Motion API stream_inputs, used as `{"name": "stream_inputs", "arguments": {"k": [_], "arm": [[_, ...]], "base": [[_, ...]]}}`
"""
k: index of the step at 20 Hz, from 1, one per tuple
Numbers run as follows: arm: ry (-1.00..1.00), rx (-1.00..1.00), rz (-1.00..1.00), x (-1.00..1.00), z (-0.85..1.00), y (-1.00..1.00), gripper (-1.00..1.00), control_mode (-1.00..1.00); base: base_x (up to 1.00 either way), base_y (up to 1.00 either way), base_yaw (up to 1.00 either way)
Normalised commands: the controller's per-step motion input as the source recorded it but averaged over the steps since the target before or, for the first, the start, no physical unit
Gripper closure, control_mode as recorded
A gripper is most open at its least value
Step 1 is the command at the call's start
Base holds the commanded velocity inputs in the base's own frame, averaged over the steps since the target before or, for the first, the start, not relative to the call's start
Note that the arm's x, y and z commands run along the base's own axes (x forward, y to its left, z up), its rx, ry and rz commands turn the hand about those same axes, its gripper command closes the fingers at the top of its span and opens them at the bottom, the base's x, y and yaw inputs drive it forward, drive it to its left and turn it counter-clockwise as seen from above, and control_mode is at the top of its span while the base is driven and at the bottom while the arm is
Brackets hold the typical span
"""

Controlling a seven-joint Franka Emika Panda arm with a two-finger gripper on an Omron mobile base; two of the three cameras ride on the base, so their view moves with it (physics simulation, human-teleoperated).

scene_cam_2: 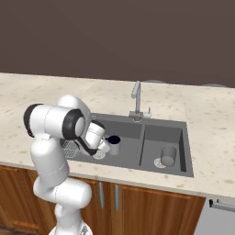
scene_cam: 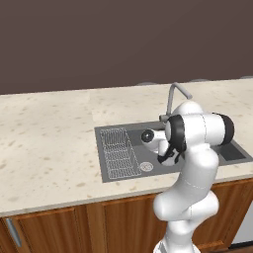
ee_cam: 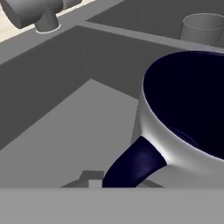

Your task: Move any existing items from the left basin to the right basin for drying. Then move the mug from the counter to the left basin of the sink for washing.

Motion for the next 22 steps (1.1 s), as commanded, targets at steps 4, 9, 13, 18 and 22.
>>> {"name": "stream_inputs", "arguments": {"k": [4, 9, 13, 18, 22], "arm": [[0.0, 0.0, -0.01, 0.05, -0.1, 0.0, 1.0, -1.0], [0.0, 0.0, 0.0, 0.0, -0.09, 0.0, 1.0, -1.0], [0.0, 0.0, 0.0, 0.0, -0.12, 0.0, 1.0, -1.0], [0.0, 0.0, 0.0, 0.0, -0.12, 0.0, 1.0, -1.0], [0.0, 0.0, 0.0, 0.0, -0.12, 0.0, 1.0, -1.0]], "base": [[0.0, 0.0, 0.0], [0.0, 0.0, 0.0], [0.0, 0.0, 0.0], [0.0, 0.0, 0.0], [0.0, 0.0, 0.0]]}}
